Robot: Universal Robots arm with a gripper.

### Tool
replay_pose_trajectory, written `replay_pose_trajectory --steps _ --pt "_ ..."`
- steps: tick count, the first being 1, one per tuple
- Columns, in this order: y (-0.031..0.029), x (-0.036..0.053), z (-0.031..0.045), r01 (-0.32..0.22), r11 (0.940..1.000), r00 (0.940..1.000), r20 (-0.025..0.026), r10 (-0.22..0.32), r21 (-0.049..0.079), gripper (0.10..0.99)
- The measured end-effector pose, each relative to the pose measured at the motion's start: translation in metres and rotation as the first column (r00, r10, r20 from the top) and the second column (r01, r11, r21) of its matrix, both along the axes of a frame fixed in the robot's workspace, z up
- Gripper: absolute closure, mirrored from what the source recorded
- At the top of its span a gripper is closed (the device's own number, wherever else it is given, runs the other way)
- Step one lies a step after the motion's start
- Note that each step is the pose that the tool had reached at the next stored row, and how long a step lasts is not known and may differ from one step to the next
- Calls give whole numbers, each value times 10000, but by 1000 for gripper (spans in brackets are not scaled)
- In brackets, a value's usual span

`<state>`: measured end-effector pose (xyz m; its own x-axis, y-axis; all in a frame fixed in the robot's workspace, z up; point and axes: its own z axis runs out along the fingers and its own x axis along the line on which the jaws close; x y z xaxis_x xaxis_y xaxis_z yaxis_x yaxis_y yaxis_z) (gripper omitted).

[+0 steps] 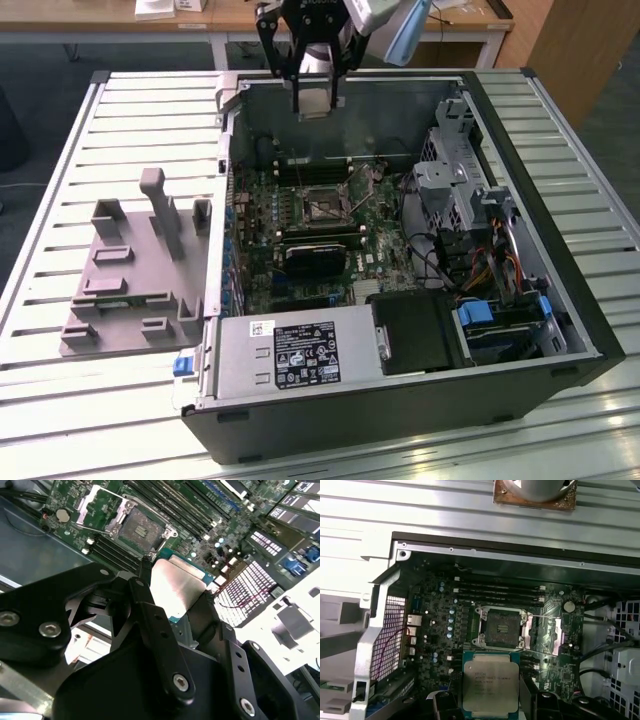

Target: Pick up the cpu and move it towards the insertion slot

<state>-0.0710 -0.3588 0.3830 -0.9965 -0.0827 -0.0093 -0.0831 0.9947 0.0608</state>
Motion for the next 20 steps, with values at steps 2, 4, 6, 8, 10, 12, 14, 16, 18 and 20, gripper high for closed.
replay_pose_trajectory --steps 2,4,6,8,10,12,14,16,18,20 --pt "15 33 -10 -15 10000 10000 0 15 0 549" --pt "31 66 -20 -31 10000 10000 -1 31 -1 549" --pt "45 97 -29 -48 10000 10000 -1 48 -1 549" --pt "61 128 -39 -68 10000 10000 -1 68 -1 549" --pt "76 158 -48 -88 10000 10000 0 88 0 549" --pt "92 186 -57 -109 9999 9999 0 109 -1 549" --pt "108 214 -66 -130 9999 9999 0 130 0 549" --pt "124 243 -75 -152 9999 9999 -1 152 -2 549" --pt "140 268 -87 -172 9999 9999 -1 172 -1 549" --pt "159 289 -100 -194 9998 9998 0 194 -1 549"
